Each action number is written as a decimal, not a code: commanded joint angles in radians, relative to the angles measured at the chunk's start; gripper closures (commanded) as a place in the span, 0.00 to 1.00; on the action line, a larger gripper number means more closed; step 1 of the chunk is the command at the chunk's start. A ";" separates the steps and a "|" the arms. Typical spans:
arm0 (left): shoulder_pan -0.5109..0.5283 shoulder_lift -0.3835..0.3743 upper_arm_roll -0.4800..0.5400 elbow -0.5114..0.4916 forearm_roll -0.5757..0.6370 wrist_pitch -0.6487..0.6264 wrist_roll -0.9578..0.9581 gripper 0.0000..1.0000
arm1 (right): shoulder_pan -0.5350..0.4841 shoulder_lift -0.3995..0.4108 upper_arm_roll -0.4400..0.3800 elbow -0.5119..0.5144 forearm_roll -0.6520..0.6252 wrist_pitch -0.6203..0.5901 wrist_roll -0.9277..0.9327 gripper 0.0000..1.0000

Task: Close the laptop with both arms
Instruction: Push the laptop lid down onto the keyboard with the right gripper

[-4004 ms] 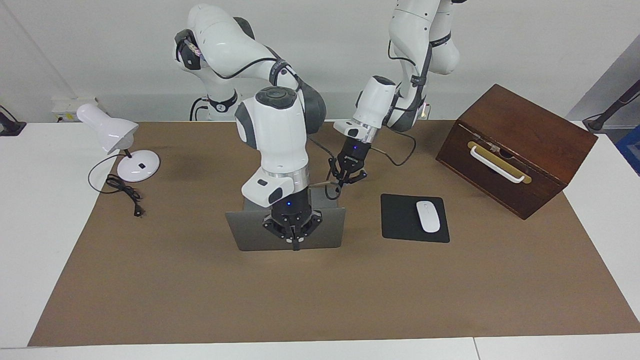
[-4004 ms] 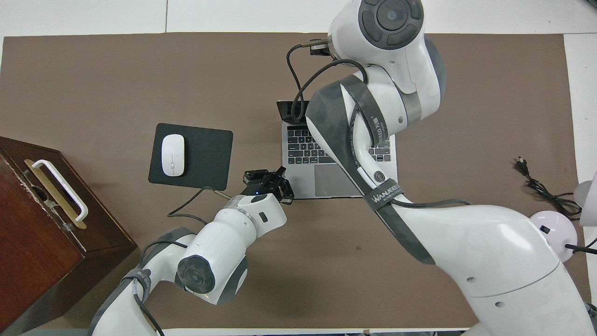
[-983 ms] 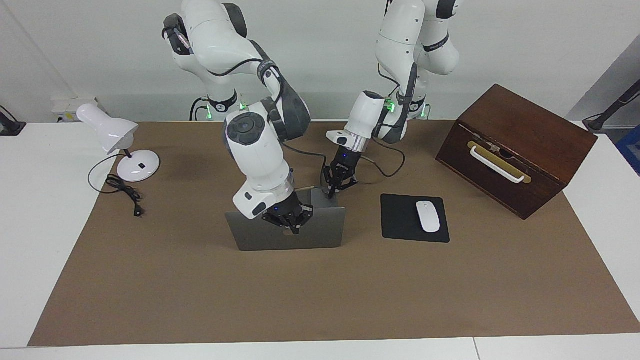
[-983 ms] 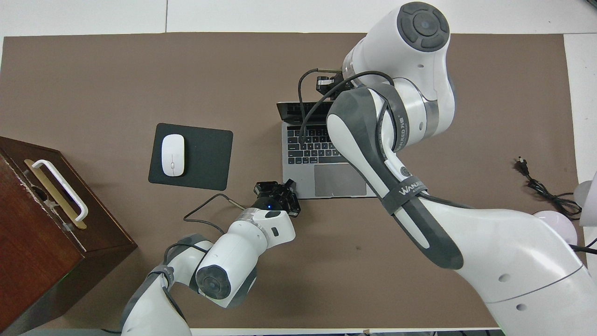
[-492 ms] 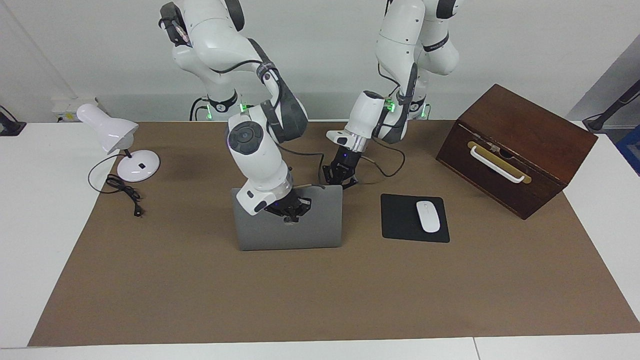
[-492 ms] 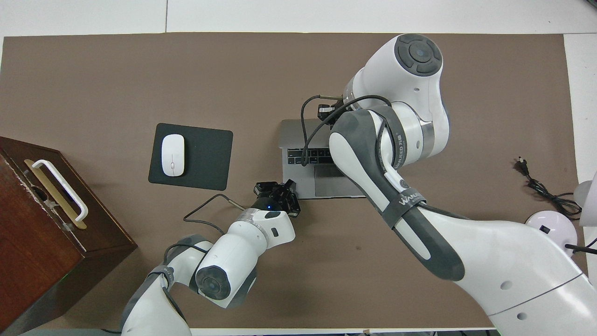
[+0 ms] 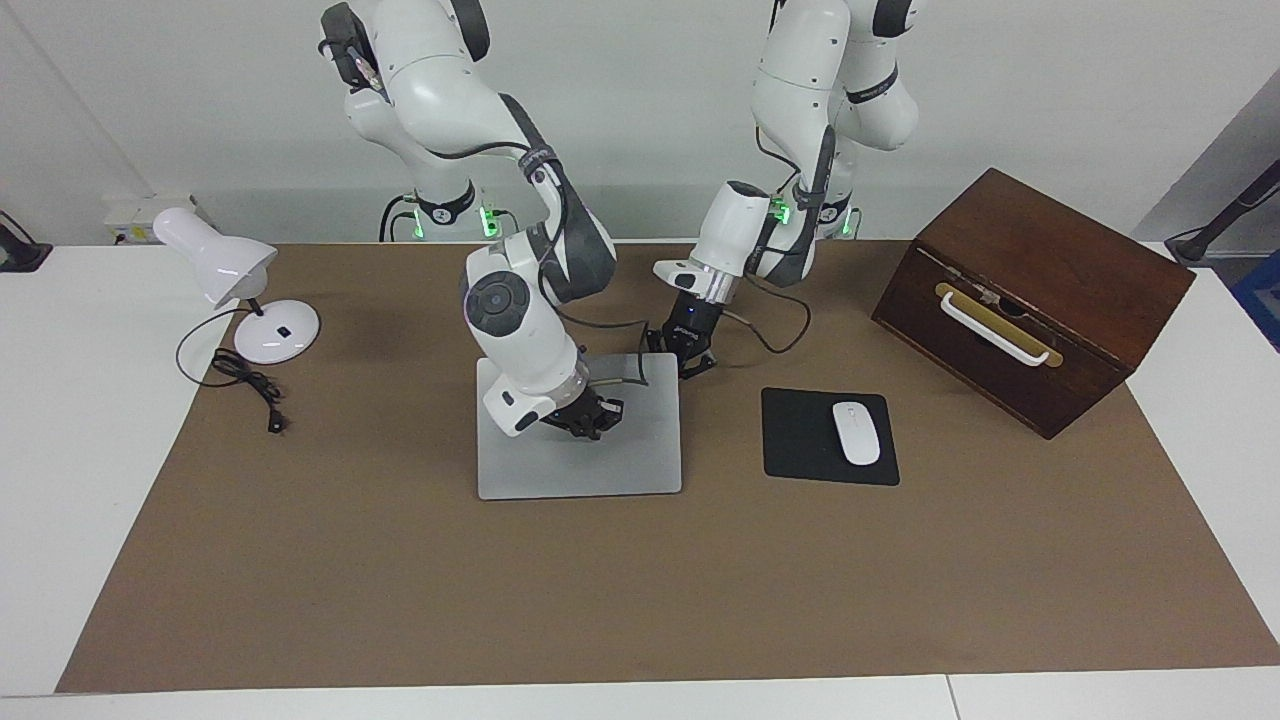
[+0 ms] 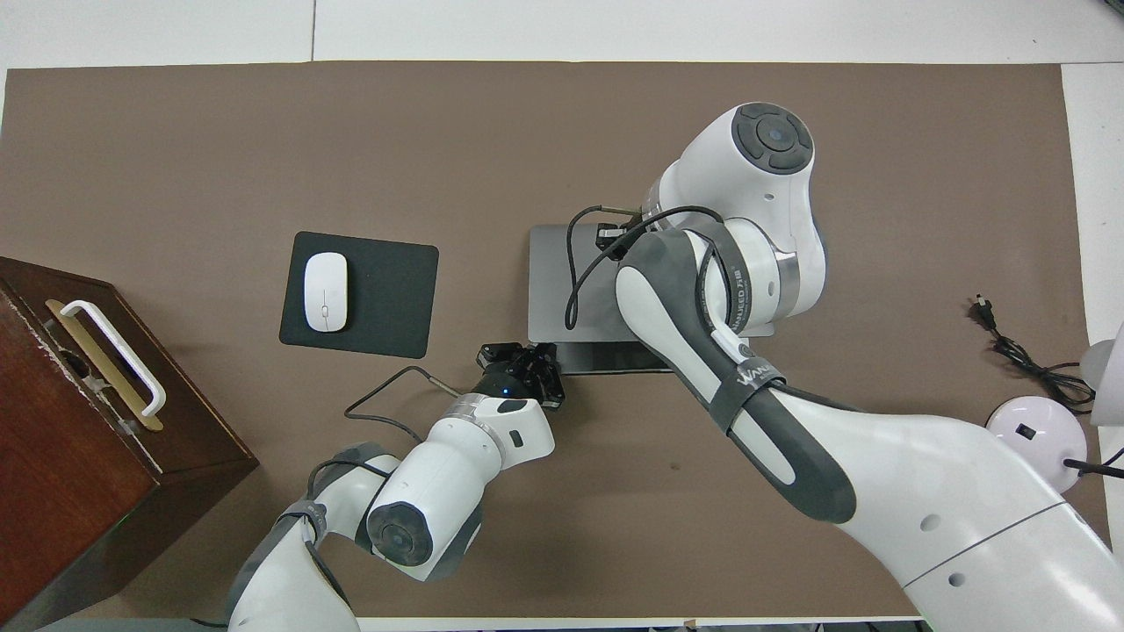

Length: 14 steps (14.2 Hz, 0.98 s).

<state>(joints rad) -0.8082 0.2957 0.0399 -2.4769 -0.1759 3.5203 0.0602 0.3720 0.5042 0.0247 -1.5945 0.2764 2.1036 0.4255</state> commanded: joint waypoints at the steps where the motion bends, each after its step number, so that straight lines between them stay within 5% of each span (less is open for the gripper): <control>1: -0.020 0.017 0.014 -0.071 0.010 -0.023 0.006 1.00 | 0.001 -0.030 0.003 -0.076 0.026 0.048 -0.007 1.00; 14: -0.019 0.017 0.014 -0.071 0.010 -0.023 0.006 1.00 | -0.008 -0.032 0.001 -0.082 0.024 0.049 -0.019 1.00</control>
<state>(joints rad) -0.8082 0.2956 0.0400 -2.4779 -0.1755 3.5215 0.0615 0.3733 0.4972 0.0254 -1.6451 0.2764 2.1451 0.4254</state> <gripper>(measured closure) 0.991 0.991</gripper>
